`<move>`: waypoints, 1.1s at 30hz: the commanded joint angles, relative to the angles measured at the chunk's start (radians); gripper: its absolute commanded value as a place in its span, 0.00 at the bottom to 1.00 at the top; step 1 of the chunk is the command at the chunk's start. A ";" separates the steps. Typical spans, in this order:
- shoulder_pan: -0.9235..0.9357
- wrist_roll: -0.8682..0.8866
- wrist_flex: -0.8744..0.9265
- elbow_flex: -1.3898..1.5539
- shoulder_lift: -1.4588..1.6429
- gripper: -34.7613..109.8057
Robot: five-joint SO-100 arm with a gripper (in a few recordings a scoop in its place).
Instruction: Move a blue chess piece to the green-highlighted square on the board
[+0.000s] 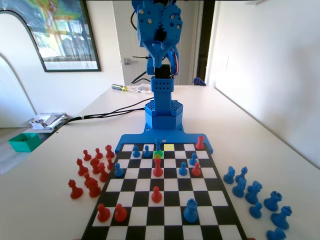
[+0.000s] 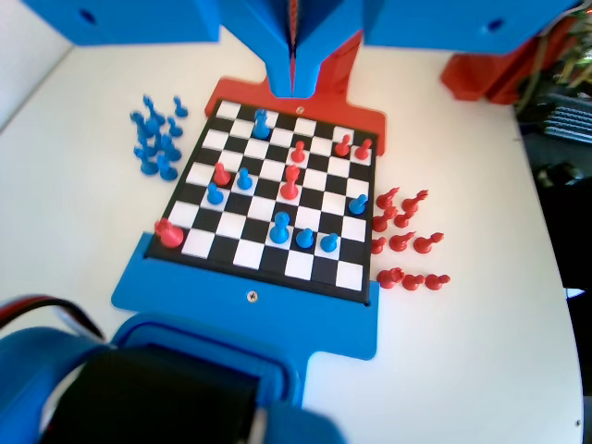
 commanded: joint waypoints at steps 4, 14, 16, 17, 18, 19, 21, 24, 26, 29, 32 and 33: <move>-0.055 0.081 0.006 0.064 0.204 0.25; -0.066 0.126 -0.135 0.164 0.313 0.25; -0.074 0.127 -0.135 0.164 0.322 0.25; -0.074 0.127 -0.138 0.164 0.331 0.25; -0.074 0.127 -0.141 0.164 0.341 0.25; -0.072 0.126 -0.144 0.166 0.350 0.25; -0.074 0.124 -0.147 0.166 0.364 0.25; -0.075 0.126 -0.149 0.166 0.368 0.25; -0.072 0.126 -0.149 0.166 0.368 0.25; -0.067 0.126 -0.150 0.167 0.371 0.25; -0.075 0.127 -0.158 0.167 0.410 0.25; -0.081 0.127 -0.163 0.167 0.426 0.25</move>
